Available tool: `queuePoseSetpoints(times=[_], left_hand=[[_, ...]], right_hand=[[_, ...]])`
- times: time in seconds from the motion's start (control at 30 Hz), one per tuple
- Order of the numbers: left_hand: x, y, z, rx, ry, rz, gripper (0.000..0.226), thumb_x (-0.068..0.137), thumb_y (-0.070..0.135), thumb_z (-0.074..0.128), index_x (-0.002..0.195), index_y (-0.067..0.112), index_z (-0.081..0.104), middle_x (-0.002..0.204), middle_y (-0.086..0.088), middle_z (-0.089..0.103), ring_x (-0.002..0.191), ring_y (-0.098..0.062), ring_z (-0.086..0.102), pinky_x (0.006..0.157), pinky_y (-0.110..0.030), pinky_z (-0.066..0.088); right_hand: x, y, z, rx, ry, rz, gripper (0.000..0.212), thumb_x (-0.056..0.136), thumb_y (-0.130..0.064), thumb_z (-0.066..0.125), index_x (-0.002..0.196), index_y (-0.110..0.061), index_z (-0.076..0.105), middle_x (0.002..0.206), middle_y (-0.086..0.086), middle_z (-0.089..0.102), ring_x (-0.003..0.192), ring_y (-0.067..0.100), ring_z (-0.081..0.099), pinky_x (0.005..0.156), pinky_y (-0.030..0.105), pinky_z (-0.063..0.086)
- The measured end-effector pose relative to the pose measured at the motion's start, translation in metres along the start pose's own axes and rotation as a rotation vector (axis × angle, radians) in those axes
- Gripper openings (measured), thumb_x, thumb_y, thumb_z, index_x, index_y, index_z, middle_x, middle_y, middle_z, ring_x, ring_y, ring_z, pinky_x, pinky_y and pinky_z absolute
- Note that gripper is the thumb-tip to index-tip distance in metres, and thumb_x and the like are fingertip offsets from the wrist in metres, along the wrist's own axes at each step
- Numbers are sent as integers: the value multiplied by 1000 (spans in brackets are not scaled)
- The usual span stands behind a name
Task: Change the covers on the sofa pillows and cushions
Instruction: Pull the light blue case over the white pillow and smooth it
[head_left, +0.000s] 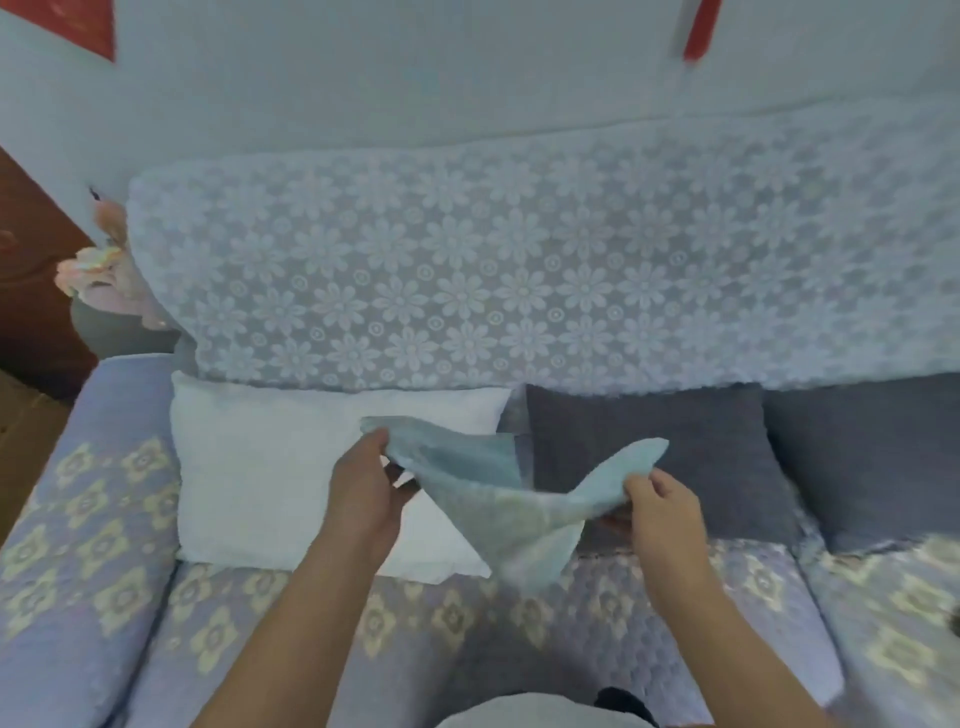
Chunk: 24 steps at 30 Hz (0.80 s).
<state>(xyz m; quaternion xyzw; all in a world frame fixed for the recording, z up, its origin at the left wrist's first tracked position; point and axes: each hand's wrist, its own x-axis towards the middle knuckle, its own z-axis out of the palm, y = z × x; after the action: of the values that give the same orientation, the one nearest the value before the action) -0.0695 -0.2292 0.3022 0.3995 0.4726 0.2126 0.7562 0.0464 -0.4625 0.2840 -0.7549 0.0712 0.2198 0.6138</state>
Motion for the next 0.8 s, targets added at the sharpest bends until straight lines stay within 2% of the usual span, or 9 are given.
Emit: queuePoseSetpoints(times=[0.03,0.1,0.23,0.27,0.4,0.5,0.6,0.7,0.8], left_hand=[[4,7,-5,-36,-18,71,25,102,12,46,111,9,69,108,-9,69,102,-24,63,85,-41,57],[-1,18,-7,-19,-100,165,25,100,8,46,100,13,71,102,-5,68,105,-23,61,99,-44,54],[-17,31,0,-113,-280,126,30,99,12,47,117,4,69,114,-16,70,107,-28,67,100,-43,49],[-21,36,-1,-91,-309,106,32,98,12,46,119,3,69,117,-19,70,106,-29,68,98,-43,49],[-38,70,-22,27,-375,76,37,91,14,51,120,1,70,117,-22,70,101,-29,70,91,-41,51],[-54,98,-41,107,-462,111,36,83,17,51,104,8,79,110,-16,73,98,-26,72,87,-36,55],[-68,118,-48,165,-531,146,42,85,17,47,112,3,77,122,-16,71,115,-29,68,95,-41,52],[-78,127,-53,162,-571,138,45,87,20,49,123,2,71,133,-17,66,125,-30,63,98,-43,49],[-83,130,-64,136,-537,172,45,89,21,43,116,4,75,132,-18,66,120,-30,65,96,-40,56]], right_hand=[[4,9,-8,-47,81,26,23,96,-4,49,81,10,59,82,24,69,69,29,67,56,26,57],[4,30,-13,-196,11,144,22,95,-4,52,81,10,60,82,23,71,63,24,66,62,34,61],[-27,51,17,-766,-851,460,16,93,-13,54,88,-10,69,89,8,75,81,23,72,73,38,60],[-29,48,25,-824,-910,414,18,94,-14,54,87,-13,70,92,7,75,83,22,72,78,39,61],[-8,-4,35,-735,-466,-150,26,98,-24,58,124,-26,60,121,-6,65,100,10,65,82,30,55],[-8,-63,44,-601,-519,-577,56,92,-22,68,142,-35,47,138,-15,45,122,1,49,101,20,42],[-29,-91,70,-591,-664,-806,36,88,-26,73,124,-30,67,126,-19,58,116,-5,52,98,11,37],[-52,-91,90,-467,-641,-808,5,91,-25,72,93,-25,77,92,-15,71,87,3,63,79,19,44],[-59,-93,89,-352,-517,-784,13,94,-18,68,88,-21,79,80,-10,72,78,6,64,74,20,47]])
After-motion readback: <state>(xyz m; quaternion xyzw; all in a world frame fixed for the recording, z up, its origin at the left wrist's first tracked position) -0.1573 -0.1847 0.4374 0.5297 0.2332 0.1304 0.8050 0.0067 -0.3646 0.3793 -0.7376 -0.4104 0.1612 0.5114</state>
